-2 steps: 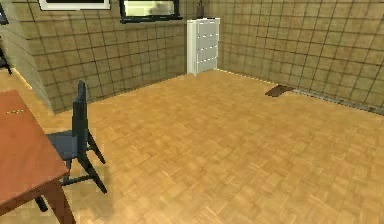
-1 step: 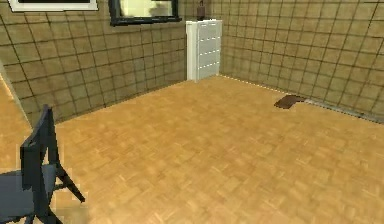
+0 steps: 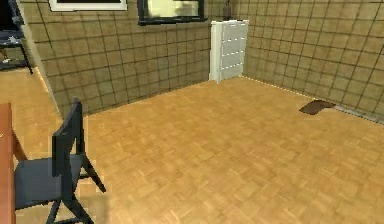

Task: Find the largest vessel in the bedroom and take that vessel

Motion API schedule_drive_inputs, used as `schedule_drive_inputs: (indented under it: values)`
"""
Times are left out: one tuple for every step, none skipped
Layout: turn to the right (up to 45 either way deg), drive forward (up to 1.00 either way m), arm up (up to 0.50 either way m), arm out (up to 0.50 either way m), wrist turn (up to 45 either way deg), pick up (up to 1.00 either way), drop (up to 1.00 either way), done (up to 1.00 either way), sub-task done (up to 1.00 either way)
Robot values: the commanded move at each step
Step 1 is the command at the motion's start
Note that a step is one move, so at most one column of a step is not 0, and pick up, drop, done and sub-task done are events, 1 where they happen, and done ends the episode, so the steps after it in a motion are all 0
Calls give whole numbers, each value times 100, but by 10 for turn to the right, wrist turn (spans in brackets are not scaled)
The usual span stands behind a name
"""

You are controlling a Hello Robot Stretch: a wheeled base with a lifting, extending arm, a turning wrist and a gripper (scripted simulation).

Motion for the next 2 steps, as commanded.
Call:
schedule_drive_inputs:
  values:
    - [0,100,0,0,0,0,0,0,0]
    - [0,30,0,0,0,0,0,0,0]
